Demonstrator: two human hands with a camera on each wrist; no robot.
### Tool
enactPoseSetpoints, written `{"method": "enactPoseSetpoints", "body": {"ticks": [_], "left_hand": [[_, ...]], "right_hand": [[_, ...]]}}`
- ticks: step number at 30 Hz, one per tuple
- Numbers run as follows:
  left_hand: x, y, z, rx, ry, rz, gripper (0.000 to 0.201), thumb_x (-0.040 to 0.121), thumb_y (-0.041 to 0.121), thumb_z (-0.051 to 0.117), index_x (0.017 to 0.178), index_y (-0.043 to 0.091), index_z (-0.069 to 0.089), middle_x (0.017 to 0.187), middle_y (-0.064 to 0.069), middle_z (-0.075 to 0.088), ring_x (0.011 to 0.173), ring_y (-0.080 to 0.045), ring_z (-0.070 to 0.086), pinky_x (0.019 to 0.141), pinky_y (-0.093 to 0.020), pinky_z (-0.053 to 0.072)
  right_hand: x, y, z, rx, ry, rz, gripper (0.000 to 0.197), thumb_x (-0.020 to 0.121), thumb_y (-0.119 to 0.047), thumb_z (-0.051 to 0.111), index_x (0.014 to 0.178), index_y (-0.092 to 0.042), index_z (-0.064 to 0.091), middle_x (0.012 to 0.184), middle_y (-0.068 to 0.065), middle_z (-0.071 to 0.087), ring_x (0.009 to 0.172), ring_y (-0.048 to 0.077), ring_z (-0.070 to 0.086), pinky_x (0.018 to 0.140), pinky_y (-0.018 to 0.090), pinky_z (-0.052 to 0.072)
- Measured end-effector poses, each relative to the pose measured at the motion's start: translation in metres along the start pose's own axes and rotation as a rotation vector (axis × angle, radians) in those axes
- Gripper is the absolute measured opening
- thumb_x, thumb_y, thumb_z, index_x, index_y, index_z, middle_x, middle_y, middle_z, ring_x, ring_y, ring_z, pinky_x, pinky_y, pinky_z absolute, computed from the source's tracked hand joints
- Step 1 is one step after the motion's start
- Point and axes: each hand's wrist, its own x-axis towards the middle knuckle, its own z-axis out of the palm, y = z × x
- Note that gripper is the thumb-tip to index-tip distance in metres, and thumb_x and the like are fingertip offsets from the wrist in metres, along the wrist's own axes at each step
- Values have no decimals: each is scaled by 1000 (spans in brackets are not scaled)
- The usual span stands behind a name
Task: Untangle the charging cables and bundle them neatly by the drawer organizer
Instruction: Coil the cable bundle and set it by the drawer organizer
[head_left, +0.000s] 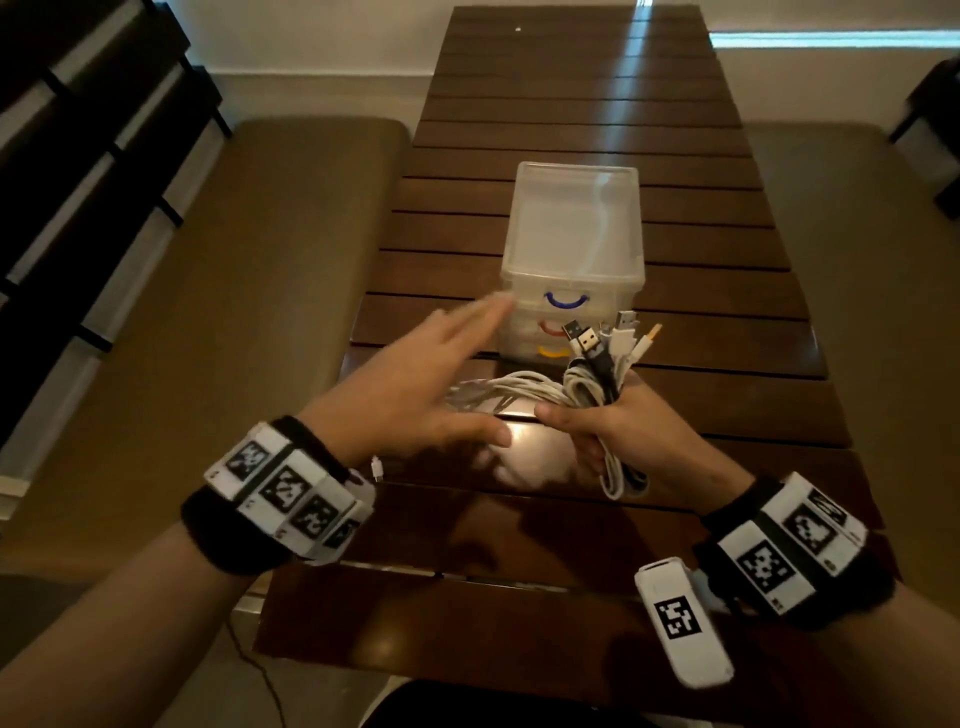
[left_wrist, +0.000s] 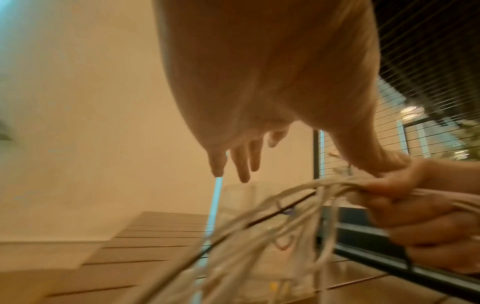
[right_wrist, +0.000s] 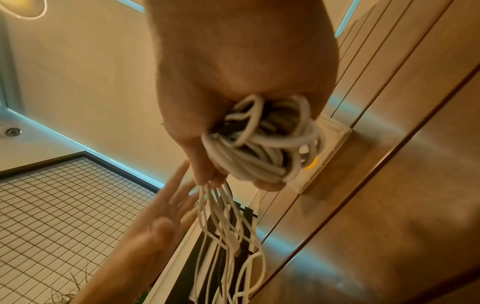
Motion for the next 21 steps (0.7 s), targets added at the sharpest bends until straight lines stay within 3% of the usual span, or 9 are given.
{"method": "enactPoseSetpoints", "body": {"ticks": [2,4,6,10,13,15,18,19,21], "left_hand": [[11,7,14,64,-75,74,82,83,75,37,152,35,18,152,10,37,136,-13,40,118,-40,26],[17,7,29,5,-19,75,64,88,69,24,124,26,55,114,5,65,103,-14,61,93,-43,47],[19,8,44,-72,106,30,66,89,67,21,108,18,61,92,3,68,84,-16,64,75,-44,49],[12,26,60,-232,248,-78,61,92,64,24,105,19,64,70,4,64,66,-13,61,67,-39,47],[9,39,66,-440,266,-124,41,100,54,31,98,29,64,61,3,61,53,-12,58,56,-34,46],[5,45,69,-675,283,-168,33,100,48,32,90,35,61,55,7,56,47,-11,51,48,-26,40],[9,84,58,-944,255,-214,46,105,34,22,95,16,63,67,-5,54,76,-38,60,57,-12,45],[6,97,56,-1011,193,-216,55,108,23,11,110,-4,59,89,-18,62,106,-49,54,77,-19,51],[6,103,52,-1018,136,-302,54,107,17,2,143,-15,28,143,-34,38,141,-44,27,116,-44,24]], "right_hand": [[-2,-2,-5,48,-39,6,39,83,-25,76,49,-22,57,46,12,46,42,24,43,49,31,40],[-6,-1,-9,95,-41,9,35,76,-32,77,51,-17,56,46,15,44,42,24,42,49,30,40],[-8,3,-11,132,-20,3,33,75,-33,76,56,-13,58,47,15,45,41,24,43,49,29,41],[-7,12,-5,137,55,-17,34,81,-40,72,84,-6,69,61,13,64,46,26,52,54,35,46],[-11,11,-1,103,94,-71,37,80,-45,72,113,-28,72,84,14,75,69,29,69,72,44,56],[-16,9,-3,177,71,-110,42,78,-42,70,117,-25,69,90,11,76,86,30,72,79,37,59],[-3,20,6,242,31,35,50,73,-46,72,120,-30,66,117,5,71,116,27,64,92,38,55],[8,58,5,180,169,23,57,74,-57,71,128,-46,57,135,9,56,132,38,49,103,54,45],[19,111,20,174,269,-101,57,74,-77,61,124,-72,36,150,9,16,143,56,13,110,69,8]]}}
